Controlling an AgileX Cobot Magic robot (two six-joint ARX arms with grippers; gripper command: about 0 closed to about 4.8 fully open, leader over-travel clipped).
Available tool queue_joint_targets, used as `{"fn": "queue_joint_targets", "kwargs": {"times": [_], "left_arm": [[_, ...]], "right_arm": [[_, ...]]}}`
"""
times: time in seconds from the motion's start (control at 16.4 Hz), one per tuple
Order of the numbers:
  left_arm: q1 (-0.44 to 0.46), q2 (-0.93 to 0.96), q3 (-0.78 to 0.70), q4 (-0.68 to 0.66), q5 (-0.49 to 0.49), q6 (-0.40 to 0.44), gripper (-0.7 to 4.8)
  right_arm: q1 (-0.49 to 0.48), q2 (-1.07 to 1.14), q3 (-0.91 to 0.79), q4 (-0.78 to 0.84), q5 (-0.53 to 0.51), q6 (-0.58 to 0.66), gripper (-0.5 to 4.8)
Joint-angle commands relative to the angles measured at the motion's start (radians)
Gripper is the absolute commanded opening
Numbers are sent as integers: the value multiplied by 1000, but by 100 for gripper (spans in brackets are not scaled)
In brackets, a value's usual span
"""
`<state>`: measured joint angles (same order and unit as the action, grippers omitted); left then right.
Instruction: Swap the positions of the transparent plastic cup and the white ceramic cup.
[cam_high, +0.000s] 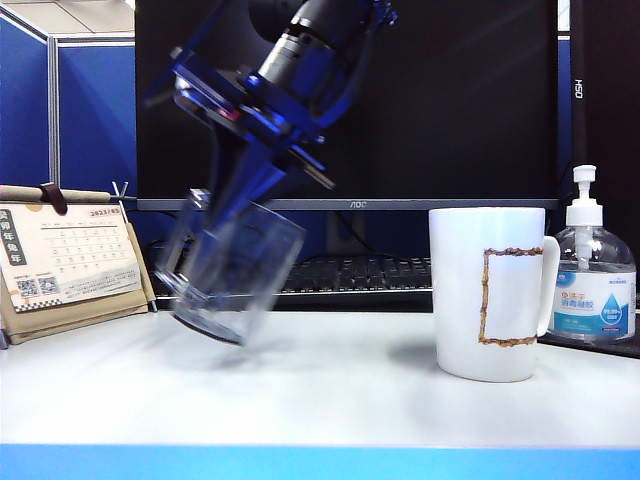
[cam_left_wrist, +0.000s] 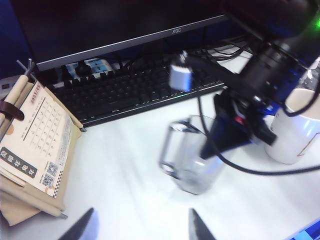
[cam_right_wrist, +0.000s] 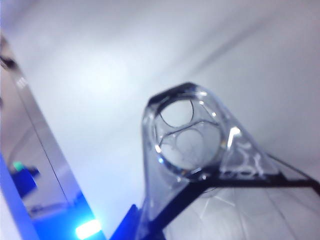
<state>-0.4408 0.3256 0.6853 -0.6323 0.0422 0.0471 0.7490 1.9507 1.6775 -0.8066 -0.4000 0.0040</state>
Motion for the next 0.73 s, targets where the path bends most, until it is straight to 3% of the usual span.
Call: {"fn": "queue_joint_targets", "kwargs": {"times": [0.06, 0.43, 0.73], "left_arm": [[1, 1, -1, 13, 8, -6, 237], [1, 0, -1, 3, 33, -2, 237], [1, 0, -2, -13, 33, 6, 237]], "right_arm": [[2, -4, 24, -10, 7, -16, -6], [23, 165, 360, -280, 18, -60, -6], [53, 179, 370, -288, -6, -64, -6]]}}
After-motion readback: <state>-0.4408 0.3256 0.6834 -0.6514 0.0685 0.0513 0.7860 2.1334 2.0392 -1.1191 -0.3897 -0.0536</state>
